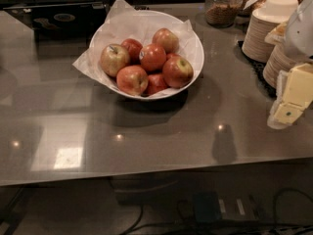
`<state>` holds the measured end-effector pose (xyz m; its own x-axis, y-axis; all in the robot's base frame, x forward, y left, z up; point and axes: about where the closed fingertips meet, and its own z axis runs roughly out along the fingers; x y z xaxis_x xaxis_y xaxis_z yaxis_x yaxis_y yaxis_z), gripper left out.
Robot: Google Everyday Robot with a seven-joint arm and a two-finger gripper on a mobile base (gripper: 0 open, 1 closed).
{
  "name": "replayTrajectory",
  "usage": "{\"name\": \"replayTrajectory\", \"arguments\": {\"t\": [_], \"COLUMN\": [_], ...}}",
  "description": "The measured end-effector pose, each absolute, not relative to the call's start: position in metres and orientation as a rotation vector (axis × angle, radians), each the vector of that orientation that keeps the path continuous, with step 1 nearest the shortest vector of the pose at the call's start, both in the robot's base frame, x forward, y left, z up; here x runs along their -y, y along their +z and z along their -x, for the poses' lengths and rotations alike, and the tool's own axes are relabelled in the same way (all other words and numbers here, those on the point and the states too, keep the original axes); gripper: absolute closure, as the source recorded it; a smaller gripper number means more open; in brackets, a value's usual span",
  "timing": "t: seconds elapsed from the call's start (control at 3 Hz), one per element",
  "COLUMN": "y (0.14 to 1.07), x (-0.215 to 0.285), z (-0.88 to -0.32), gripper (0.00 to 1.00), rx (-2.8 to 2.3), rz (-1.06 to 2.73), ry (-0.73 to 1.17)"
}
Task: Pick apple from white bowl
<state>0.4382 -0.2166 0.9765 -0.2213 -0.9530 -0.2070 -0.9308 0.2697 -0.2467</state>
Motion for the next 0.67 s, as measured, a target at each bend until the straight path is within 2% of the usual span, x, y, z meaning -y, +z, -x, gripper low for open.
{"name": "replayTrajectory", "arguments": {"t": [0.67], "y": [0.9729], "x": [0.2109], "z": [-0.4444], "gripper": [0.00], "rx": [-2.205], "rz": [1.718], "ry": [-0.068]}}
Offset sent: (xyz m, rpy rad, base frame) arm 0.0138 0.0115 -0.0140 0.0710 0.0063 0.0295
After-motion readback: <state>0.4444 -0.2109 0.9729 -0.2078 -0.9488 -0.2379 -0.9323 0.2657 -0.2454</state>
